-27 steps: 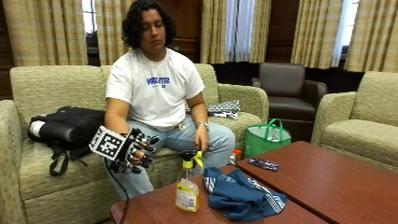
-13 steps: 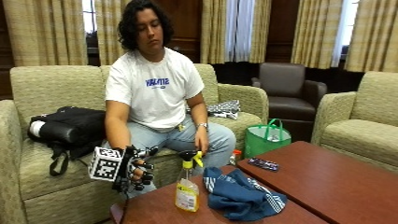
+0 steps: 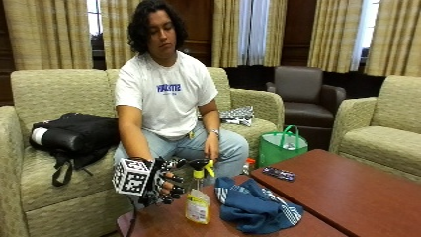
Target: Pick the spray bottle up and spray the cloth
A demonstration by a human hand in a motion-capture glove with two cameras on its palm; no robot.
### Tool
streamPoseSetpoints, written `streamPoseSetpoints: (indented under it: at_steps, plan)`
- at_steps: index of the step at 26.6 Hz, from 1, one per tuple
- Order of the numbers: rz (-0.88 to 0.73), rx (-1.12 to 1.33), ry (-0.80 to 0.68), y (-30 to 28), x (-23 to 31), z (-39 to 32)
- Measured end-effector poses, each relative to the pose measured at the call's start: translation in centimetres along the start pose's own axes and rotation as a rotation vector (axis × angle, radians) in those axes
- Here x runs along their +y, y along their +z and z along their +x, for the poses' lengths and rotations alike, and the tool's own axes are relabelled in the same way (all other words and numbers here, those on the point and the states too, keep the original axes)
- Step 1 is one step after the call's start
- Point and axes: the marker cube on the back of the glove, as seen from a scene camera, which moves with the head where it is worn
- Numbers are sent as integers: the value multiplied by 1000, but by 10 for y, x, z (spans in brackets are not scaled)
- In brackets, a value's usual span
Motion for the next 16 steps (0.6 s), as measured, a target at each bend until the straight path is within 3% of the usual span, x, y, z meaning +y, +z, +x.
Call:
streamPoseSetpoints:
  at_steps: [16]
  plan:
    - [-16, -112, 61, 44, -34, -17]
